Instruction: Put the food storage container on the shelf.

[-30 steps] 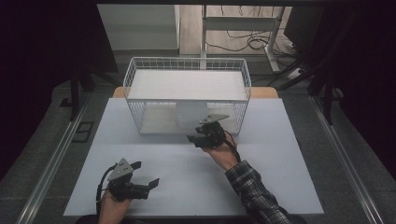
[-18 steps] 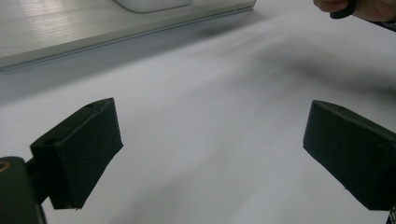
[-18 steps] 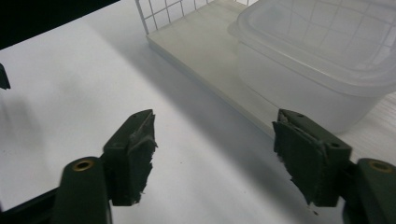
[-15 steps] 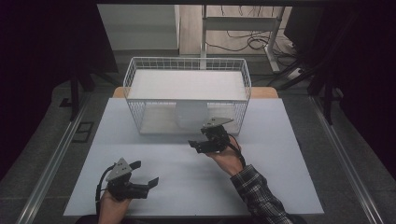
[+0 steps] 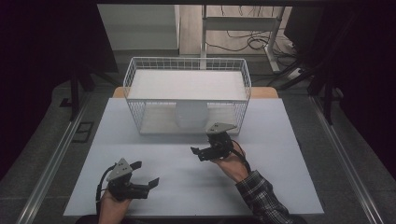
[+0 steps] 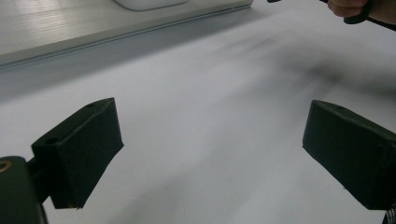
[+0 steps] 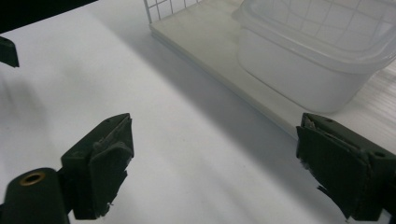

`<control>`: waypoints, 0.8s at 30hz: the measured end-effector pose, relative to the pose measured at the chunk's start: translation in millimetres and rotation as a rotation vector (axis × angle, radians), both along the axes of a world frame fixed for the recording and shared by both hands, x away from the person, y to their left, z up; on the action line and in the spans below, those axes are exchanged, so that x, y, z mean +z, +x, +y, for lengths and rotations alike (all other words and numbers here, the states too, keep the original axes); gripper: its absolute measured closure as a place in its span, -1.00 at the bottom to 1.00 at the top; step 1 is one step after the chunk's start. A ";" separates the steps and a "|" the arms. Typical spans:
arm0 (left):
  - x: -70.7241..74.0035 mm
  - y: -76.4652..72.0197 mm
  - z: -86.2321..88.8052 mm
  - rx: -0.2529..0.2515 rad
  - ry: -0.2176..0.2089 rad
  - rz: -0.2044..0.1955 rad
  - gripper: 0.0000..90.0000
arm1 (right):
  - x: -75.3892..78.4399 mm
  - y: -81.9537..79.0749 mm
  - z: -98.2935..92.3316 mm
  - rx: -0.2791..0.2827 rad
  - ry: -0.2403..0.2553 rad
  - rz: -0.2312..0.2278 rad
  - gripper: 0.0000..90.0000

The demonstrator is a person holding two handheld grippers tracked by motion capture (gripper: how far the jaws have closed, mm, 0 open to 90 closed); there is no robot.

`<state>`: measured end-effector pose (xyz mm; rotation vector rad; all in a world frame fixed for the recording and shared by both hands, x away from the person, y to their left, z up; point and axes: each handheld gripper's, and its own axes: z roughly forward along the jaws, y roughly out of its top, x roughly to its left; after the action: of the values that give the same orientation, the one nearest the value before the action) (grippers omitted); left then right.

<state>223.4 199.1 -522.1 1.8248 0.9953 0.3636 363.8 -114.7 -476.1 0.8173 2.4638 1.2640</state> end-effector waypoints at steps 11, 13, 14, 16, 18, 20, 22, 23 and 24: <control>-0.3 0.3 -0.4 -0.004 0.009 0.005 -0.91 | -5.4 -11.6 -7.4 0.017 -0.012 -0.012 -0.88; -0.2 0.3 -0.7 -0.004 0.009 0.005 -0.91 | -6.7 -13.8 -10.0 0.016 -0.014 -0.004 -0.89; -0.2 0.3 -0.7 -0.004 0.009 0.005 -0.91 | -6.7 -13.8 -10.0 0.016 -0.014 -0.004 -0.89; -0.2 0.6 -1.2 -0.007 0.009 0.005 -0.91 | -7.8 -18.2 -15.4 0.017 -0.021 0.007 -0.90; -0.2 0.7 -1.3 -0.008 0.010 0.005 -0.91 | -8.0 -19.3 -16.9 0.018 -0.018 0.010 -0.90; -0.3 1.0 -1.8 -0.011 0.010 0.008 -0.91 | -7.1 -24.3 -23.4 0.017 -0.014 0.018 -0.92; -0.3 1.0 -1.9 -0.013 0.009 0.008 -0.91 | -5.9 -27.2 -27.6 0.015 -0.012 0.018 -0.92; -0.2 0.9 -2.2 -0.014 0.008 0.010 -0.91 | -5.1 -29.3 -30.4 0.011 -0.007 0.021 -0.93; -0.2 0.9 -2.2 -0.014 0.008 0.010 -0.91 | -4.3 -31.0 -32.9 0.010 -0.004 0.020 -0.93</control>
<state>224.4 196.9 -522.3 1.8420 0.9889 0.3504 332.7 -147.6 -480.4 0.8217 2.4880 1.2596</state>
